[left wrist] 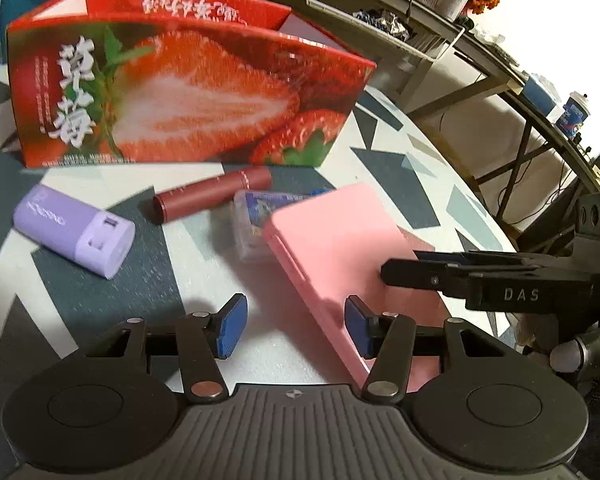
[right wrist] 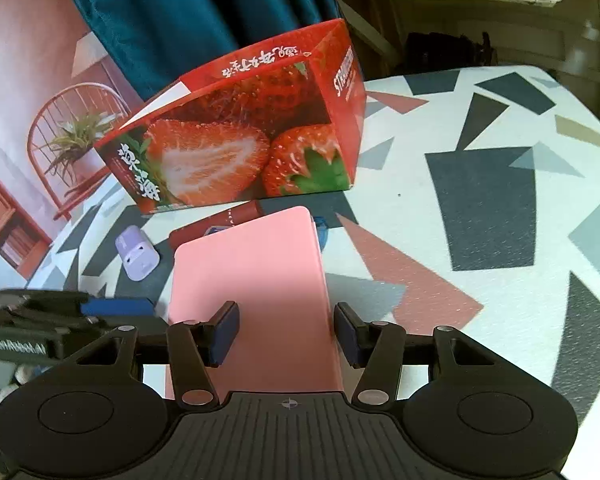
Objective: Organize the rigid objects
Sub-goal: 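Move both grippers back to the pink flat case on the table, then close both grippers on the pink flat case and lift it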
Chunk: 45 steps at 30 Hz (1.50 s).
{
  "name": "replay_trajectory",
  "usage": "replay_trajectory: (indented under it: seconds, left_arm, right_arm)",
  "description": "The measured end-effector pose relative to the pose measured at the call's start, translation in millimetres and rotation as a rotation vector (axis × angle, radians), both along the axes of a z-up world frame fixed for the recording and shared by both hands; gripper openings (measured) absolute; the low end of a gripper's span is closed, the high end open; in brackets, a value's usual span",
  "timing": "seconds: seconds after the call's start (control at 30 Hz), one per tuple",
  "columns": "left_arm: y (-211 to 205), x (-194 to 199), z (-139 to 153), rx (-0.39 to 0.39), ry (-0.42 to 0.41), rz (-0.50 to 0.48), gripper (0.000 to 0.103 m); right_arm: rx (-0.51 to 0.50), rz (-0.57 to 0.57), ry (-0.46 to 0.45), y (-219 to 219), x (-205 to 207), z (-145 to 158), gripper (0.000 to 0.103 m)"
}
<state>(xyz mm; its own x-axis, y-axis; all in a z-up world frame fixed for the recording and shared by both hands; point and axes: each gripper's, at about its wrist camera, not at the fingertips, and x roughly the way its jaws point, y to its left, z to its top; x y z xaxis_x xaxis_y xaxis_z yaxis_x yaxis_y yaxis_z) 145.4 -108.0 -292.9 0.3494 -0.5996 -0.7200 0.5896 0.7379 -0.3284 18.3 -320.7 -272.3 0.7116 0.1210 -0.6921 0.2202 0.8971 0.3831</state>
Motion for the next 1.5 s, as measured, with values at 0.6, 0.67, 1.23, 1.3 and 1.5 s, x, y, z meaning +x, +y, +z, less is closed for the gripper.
replay_trajectory:
  seconds: [0.6,0.67,1.23,1.3,1.5]
  left_arm:
    - [36,-3,-4,-0.047,0.006,0.072,0.052]
    - [40,-2,-3,-0.052,0.008,0.085,0.053]
    - [46,-8,12,-0.072,-0.068,0.084,0.054]
    - [49,-8,19,-0.086,-0.09,0.098,0.053]
    - [57,3,60,-0.115,-0.207,0.147,0.053]
  right_arm:
    - [0.089,0.068,-0.018,48,14,-10,0.045]
    - [0.084,0.086,-0.017,52,14,-10,0.045]
    - [-0.04,0.123,-0.093,64,13,13,0.037]
    - [-0.035,0.116,-0.119,62,16,23,0.034]
    - [-0.064,0.14,-0.188,68,34,56,0.031]
